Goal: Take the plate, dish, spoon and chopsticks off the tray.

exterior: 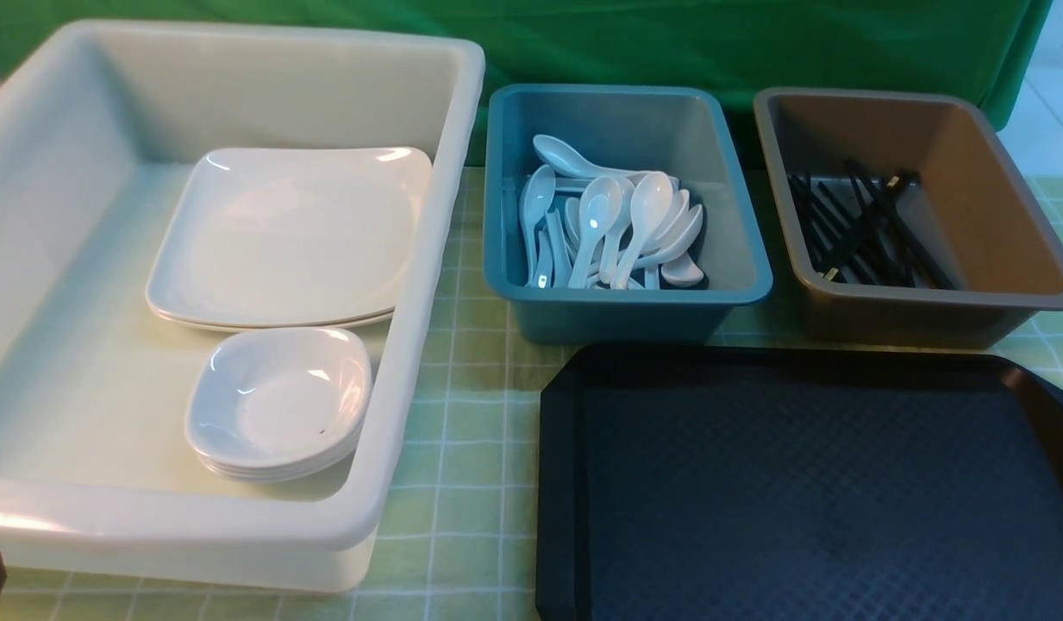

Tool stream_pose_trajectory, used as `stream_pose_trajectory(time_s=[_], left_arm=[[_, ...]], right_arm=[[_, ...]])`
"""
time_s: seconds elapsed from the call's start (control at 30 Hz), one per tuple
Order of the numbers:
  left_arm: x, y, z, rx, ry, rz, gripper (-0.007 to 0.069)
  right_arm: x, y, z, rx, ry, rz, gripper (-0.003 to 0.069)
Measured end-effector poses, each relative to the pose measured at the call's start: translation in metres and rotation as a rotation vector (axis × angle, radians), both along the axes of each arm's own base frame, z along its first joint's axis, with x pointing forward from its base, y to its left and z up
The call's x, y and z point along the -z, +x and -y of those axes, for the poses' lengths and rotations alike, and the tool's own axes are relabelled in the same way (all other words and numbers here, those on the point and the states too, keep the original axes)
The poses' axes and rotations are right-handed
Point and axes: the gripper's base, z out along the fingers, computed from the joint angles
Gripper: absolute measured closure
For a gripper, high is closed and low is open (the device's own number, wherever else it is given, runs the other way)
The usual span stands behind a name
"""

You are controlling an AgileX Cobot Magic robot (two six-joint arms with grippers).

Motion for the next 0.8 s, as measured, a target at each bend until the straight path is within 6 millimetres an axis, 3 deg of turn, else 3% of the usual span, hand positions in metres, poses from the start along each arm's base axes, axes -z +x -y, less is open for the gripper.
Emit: stream_pose_trajectory(time_s=[0.8], left_arm=[[0.0, 0.0, 0.0, 0.0, 0.0, 0.0, 0.0642]], right_arm=[[0.0, 0.0, 0.0, 0.0, 0.0, 0.0, 0.0412]])
